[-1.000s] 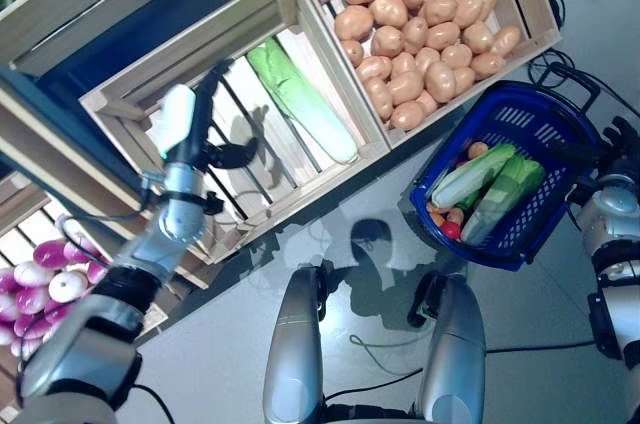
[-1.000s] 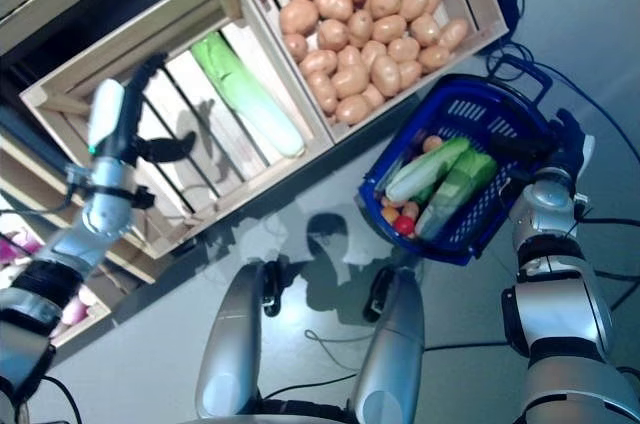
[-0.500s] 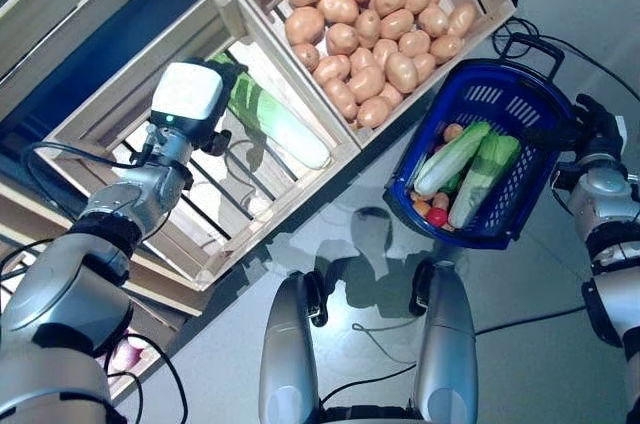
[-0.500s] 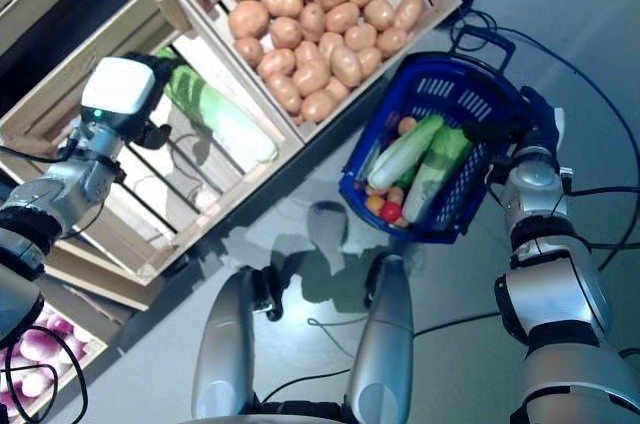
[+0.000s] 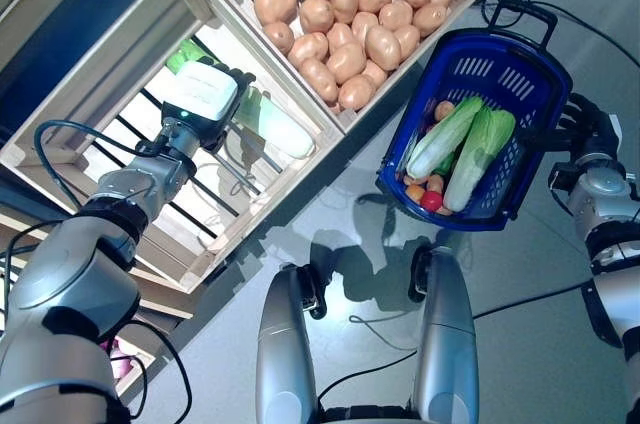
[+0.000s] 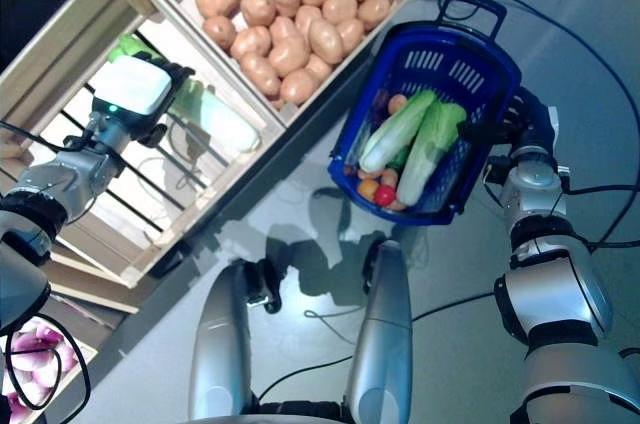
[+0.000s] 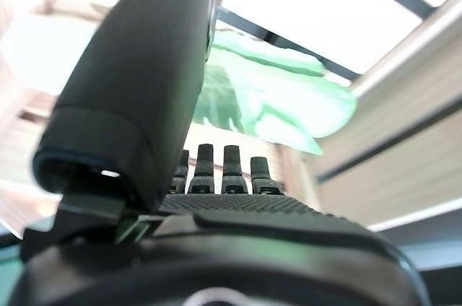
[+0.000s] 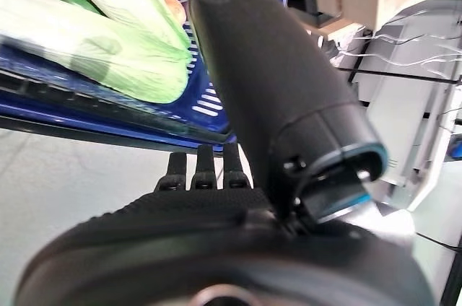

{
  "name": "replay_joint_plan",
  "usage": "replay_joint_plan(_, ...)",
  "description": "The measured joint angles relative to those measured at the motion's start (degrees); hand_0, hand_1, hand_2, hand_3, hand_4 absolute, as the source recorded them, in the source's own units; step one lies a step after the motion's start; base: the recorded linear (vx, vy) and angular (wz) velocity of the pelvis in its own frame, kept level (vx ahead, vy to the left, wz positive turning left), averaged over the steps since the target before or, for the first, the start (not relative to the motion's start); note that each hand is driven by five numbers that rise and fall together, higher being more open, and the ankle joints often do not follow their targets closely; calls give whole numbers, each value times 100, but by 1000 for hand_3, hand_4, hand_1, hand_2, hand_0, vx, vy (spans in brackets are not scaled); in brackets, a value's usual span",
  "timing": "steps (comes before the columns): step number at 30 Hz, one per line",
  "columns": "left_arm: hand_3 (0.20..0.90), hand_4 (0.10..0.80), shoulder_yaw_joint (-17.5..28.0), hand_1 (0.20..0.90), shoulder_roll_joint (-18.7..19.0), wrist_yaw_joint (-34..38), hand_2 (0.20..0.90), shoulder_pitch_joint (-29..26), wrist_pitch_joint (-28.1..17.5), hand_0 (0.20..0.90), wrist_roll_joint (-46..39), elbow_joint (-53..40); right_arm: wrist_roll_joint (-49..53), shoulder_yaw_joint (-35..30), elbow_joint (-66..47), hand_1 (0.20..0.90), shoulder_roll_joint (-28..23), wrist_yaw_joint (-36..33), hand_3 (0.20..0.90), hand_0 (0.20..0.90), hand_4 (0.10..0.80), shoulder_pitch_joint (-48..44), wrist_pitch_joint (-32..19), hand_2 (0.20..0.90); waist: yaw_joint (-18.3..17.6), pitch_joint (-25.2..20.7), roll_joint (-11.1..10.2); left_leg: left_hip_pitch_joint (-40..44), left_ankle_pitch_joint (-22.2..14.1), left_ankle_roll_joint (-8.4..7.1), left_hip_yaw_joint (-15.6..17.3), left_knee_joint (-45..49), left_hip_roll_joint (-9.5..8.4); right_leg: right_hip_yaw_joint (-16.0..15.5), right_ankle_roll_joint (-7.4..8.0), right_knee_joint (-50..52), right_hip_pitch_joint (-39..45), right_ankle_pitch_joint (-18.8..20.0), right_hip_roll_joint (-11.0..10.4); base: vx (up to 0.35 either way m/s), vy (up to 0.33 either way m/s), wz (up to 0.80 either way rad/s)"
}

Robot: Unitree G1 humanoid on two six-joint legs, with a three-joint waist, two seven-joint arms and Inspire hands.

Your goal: Put vegetables into the basket

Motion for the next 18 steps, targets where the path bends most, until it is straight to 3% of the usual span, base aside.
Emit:
replay_joint_plan(8, 900, 800, -229, 900, -172, 36, 900, -192, 238, 900, 414, 60, 32, 154, -3, 900, 18, 67, 900, 900, 800, 5, -1, 900, -70, 4, 1, -378, -49, 14, -10, 254, 52, 70, -30, 176, -396, 17, 41, -22, 6, -4)
replay_joint_plan(13, 900, 800, -629, 900, -271, -113, 900, -304, 249, 900, 654, 46, 218, 161, -7, 900, 31, 75, 900, 900, 800, 1, -15, 900, -73, 6, 1, -648, -62, 21, -2, 363, 114, 95, -54, 224, -672, 56, 100, -19, -11, -7)
replay_joint_plan(18, 900, 800, -671, 900, -319, -240, 900, -456, 249, 900, 1098, 20, 245, 160, -13, 900, 77, 117, 900, 900, 800, 0, -19, 900, -80, 7, 0, -816, -104, 12, -30, 496, 159, 101, -53, 345, -842, 55, 121, -12, -15, -3)
